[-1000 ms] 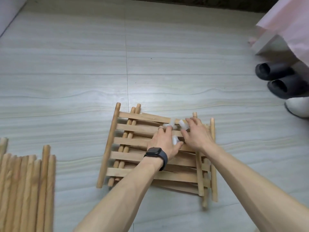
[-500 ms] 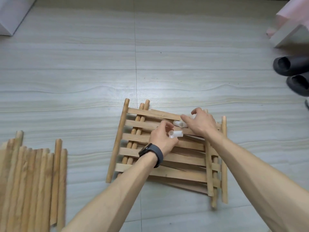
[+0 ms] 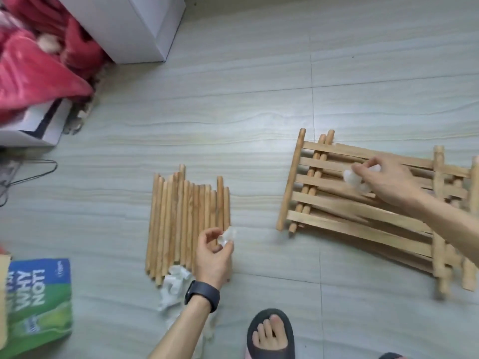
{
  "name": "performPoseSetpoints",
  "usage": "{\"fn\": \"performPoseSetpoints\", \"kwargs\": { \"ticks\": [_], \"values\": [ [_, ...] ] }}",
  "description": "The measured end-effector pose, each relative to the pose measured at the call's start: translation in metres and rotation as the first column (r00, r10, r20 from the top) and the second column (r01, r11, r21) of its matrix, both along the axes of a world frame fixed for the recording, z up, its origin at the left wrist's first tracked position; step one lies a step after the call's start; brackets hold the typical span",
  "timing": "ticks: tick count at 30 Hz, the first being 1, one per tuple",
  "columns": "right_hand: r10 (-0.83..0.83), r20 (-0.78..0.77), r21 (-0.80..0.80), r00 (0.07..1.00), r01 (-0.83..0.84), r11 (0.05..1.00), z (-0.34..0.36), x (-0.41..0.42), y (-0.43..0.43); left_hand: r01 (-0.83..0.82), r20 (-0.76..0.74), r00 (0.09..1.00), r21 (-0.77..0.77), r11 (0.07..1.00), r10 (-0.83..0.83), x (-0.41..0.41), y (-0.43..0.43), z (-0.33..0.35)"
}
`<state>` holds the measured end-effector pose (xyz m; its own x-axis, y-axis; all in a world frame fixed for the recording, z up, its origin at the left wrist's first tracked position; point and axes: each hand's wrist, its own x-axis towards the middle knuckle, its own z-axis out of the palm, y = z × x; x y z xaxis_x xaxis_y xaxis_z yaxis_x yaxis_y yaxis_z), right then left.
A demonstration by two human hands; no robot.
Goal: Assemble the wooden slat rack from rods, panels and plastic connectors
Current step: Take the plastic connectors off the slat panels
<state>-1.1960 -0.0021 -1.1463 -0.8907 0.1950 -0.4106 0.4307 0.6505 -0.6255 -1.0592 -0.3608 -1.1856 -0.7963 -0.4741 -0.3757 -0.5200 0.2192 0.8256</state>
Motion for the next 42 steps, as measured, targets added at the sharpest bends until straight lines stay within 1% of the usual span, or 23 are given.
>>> {"fn": "performPoseSetpoints", "kwargs": {
  "ticks": [3, 5, 7, 9, 11, 12, 13, 15, 19, 22, 24, 27, 29, 30, 32, 34, 36, 37, 39, 40, 41, 42],
  "values": [
    [0.218, 0.069, -0.115, 0.973, -0.209, 0.971, 0.011, 0.043, -0.083, -0.107, 0.004, 0.994, -0.068, 0.992, 0.108, 0.035, -0.04, 0.003],
    [0.366, 0.159, -0.22, 0.917, -0.329, 0.918, 0.006, 0.08, -0.141, -0.088, 0.077, 0.992, -0.13, 0.988, 0.098, 0.057, -0.058, 0.002],
    [0.48, 0.256, -0.31, 0.839, -0.399, 0.863, -0.01, 0.117, -0.191, 0.036, 0.159, 0.987, -0.218, 0.975, -0.001, 0.078, -0.071, -0.001],
    [0.522, 0.32, -0.353, 0.791, -0.412, 0.84, -0.033, 0.149, -0.232, 0.24, 0.239, 0.957, -0.337, 0.911, -0.163, 0.097, -0.083, -0.006],
    [0.495, 0.331, -0.337, 0.803, -0.39, 0.857, -0.051, 0.176, -0.264, 0.458, 0.389, 0.87, -0.415, 0.786, -0.302, 0.112, -0.096, -0.009],
    [0.473, 0.327, -0.316, 0.818, -0.377, 0.87, -0.058, 0.187, -0.277, 0.539, 0.461, 0.821, -0.428, 0.726, -0.337, 0.117, -0.102, -0.01],
    [0.452, 0.328, -0.315, 0.829, -0.355, 0.88, -0.062, 0.198, -0.288, 0.587, 0.509, 0.786, -0.435, 0.683, -0.351, 0.122, -0.108, -0.01],
    [0.428, 0.338, -0.356, 0.838, -0.307, 0.883, -0.063, 0.214, -0.303, 0.612, 0.53, 0.769, -0.45, 0.65, -0.357, 0.126, -0.114, -0.006],
    [0.446, 0.342, -0.398, 0.827, -0.303, 0.866, -0.056, 0.219, -0.3, 0.653, 0.522, 0.748, -0.468, 0.596, -0.409, 0.118, -0.113, 0.004],
    [0.485, 0.365, -0.447, 0.795, -0.307, 0.84, -0.051, 0.214, -0.289, 0.685, 0.521, 0.724, -0.459, 0.566, -0.453, 0.103, -0.1, 0.008],
    [0.518, 0.358, -0.457, 0.777, -0.338, 0.823, -0.046, 0.209, -0.28, 0.69, 0.508, 0.72, -0.451, 0.566, -0.473, 0.091, -0.087, 0.011],
    [0.527, 0.338, -0.462, 0.78, -0.35, 0.815, -0.036, 0.193, -0.261, 0.704, 0.486, 0.708, -0.437, 0.559, -0.513, 0.075, -0.065, 0.012],
    [0.536, 0.311, -0.403, 0.785, -0.401, 0.822, -0.023, 0.168, -0.238, 0.707, 0.456, 0.707, -0.44, 0.554, -0.54, 0.058, -0.049, 0.013],
    [0.544, 0.291, -0.345, 0.787, -0.444, 0.827, -0.015, 0.153, -0.221, 0.705, 0.435, 0.71, -0.442, 0.555, -0.554, 0.047, -0.04, 0.013],
    [0.555, 0.265, -0.165, 0.788, -0.53, 0.832, 0.003, 0.12, -0.177, 0.702, 0.39, 0.712, -0.419, 0.576, -0.584, 0.022, -0.019, 0.012],
    [0.52, 0.274, 0.03, 0.809, -0.548, 0.836, 0.019, 0.093, -0.12, 0.705, 0.36, 0.709, -0.358, 0.613, -0.606, -0.008, 0.005, 0.009],
    [0.414, 0.303, 0.185, 0.859, -0.478, 0.858, 0.03, 0.078, -0.059, 0.719, 0.374, 0.692, -0.294, 0.629, -0.617, -0.04, 0.031, 0.005],
    [0.337, 0.307, 0.241, 0.89, -0.415, 0.877, 0.032, 0.075, -0.03, 0.723, 0.384, 0.686, -0.268, 0.637, -0.618, -0.055, 0.043, 0.003],
    [0.135, 0.274, 0.302, 0.952, -0.219, 0.928, 0.029, 0.081, 0.023, 0.716, 0.384, 0.686, -0.204, 0.668, -0.618, -0.082, 0.068, -0.003],
    [0.01, 0.244, 0.297, 0.97, -0.084, 0.951, 0.024, 0.09, 0.045, 0.706, 0.381, 0.689, -0.161, 0.689, -0.617, -0.093, 0.079, -0.007],
    [-0.122, 0.218, 0.269, 0.968, 0.061, 0.961, 0.015, 0.101, 0.063, 0.697, 0.386, 0.688, -0.113, 0.708, -0.615, -0.102, 0.088, -0.013],
    [-0.244, 0.209, 0.236, 0.947, 0.194, 0.952, 0.004, 0.114, 0.076, 0.689, 0.397, 0.681, -0.062, 0.723, -0.615, -0.109, 0.097, -0.018]
  ]
}}
